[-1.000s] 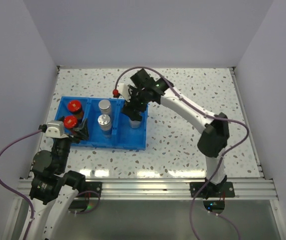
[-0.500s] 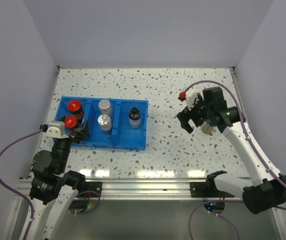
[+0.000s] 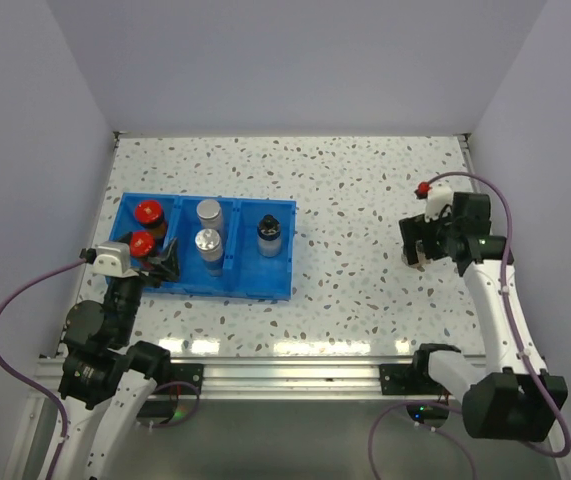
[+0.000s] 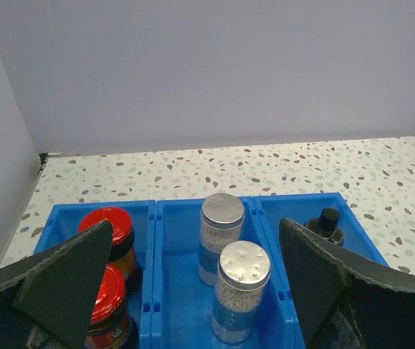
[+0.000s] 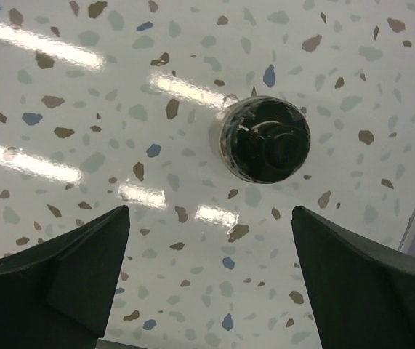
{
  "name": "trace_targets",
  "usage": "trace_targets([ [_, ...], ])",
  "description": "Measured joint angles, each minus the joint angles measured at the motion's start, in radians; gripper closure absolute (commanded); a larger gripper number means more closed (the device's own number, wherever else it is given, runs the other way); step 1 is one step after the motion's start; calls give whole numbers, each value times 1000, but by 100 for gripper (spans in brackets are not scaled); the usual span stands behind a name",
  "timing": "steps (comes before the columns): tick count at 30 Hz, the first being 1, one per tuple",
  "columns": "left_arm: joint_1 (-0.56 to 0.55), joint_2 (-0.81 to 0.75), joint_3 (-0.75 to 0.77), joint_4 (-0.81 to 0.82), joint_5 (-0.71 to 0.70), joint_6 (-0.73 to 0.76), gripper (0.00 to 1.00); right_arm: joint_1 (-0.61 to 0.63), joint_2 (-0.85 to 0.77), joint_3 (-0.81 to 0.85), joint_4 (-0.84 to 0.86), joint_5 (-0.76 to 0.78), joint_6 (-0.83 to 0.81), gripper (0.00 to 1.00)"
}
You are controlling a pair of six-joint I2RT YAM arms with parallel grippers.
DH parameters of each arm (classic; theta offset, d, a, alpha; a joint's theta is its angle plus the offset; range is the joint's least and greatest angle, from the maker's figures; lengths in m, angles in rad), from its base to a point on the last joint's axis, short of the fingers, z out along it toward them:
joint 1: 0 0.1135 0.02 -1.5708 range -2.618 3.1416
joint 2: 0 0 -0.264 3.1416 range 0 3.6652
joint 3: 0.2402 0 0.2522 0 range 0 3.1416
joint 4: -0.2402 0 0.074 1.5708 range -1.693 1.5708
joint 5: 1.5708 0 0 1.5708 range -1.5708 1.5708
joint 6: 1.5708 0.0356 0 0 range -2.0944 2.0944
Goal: Organize the condiment bottles
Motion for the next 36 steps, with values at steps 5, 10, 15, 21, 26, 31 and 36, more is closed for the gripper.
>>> trace_targets([
  [5, 0, 0, 0, 0, 5, 0, 0, -111, 74, -2, 19, -14, 1, 5],
  [10, 0, -1, 0, 0, 9, 0, 0, -145, 191, 3, 47, -27, 2, 5],
  [15, 0, -9, 0, 1, 9, 0, 0, -146, 336, 48, 71, -47, 16, 5],
  [21, 0, -13, 0, 3, 10, 0, 0, -147, 418, 84, 115, -47, 32, 9],
  [26, 0, -13, 0, 3, 11, 0, 0, -147, 459, 87, 135, -50, 35, 43],
  [31, 0, -16, 0, 6, 11, 0, 0, -147, 471, 93, 135, -77, 29, 100],
  [36, 0, -18, 0, 9, 11, 0, 0, -143, 436, 98, 79, -182, -12, 100],
])
